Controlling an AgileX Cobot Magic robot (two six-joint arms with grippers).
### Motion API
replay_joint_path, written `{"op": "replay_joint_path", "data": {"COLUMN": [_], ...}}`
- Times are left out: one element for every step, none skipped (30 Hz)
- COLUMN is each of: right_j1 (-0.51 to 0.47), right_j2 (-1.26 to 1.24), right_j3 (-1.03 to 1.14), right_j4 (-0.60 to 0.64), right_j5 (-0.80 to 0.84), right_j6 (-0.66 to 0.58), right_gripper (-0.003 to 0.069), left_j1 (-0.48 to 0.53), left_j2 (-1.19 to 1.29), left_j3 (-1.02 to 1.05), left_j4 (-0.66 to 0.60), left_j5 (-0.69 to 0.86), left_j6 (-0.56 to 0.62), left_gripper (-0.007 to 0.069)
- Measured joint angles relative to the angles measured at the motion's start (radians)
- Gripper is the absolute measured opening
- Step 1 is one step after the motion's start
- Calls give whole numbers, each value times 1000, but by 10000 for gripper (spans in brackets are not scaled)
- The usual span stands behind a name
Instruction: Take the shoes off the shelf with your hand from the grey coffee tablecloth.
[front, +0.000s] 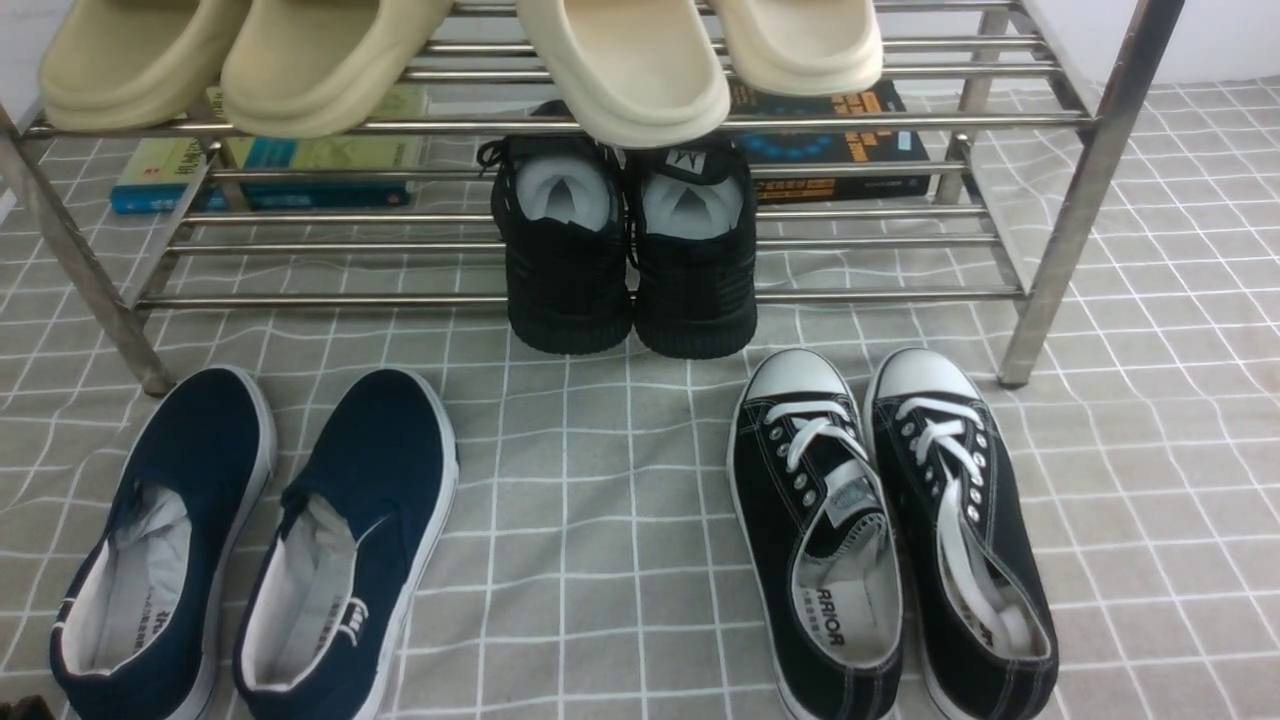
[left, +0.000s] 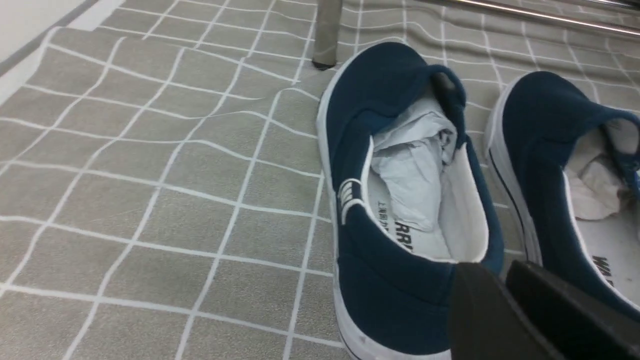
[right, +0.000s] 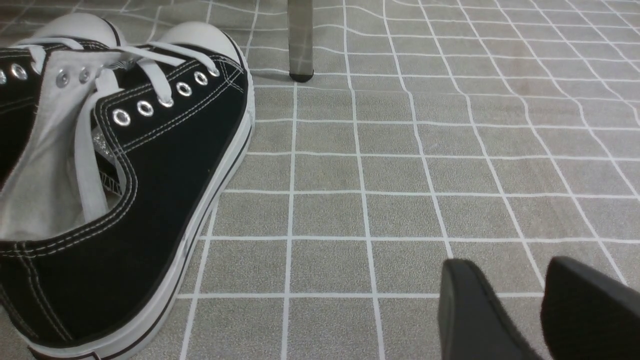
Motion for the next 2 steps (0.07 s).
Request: {"op": "replay_joint_path", "data": {"right_j1": [0,0], "right_j2": [0,0], "right_j3": [0,0], "right_j4": [0,0], "right_j5": [0,0], "right_j6": [0,0], "right_gripper": [239,239], "left_j1": [-1,-1], "left_j2": [0,0], "left_j3": [0,0], "left_j4": [0,0], "left_j5": [0,0], "left_j6": [0,0], "left_gripper": [109,110]}}
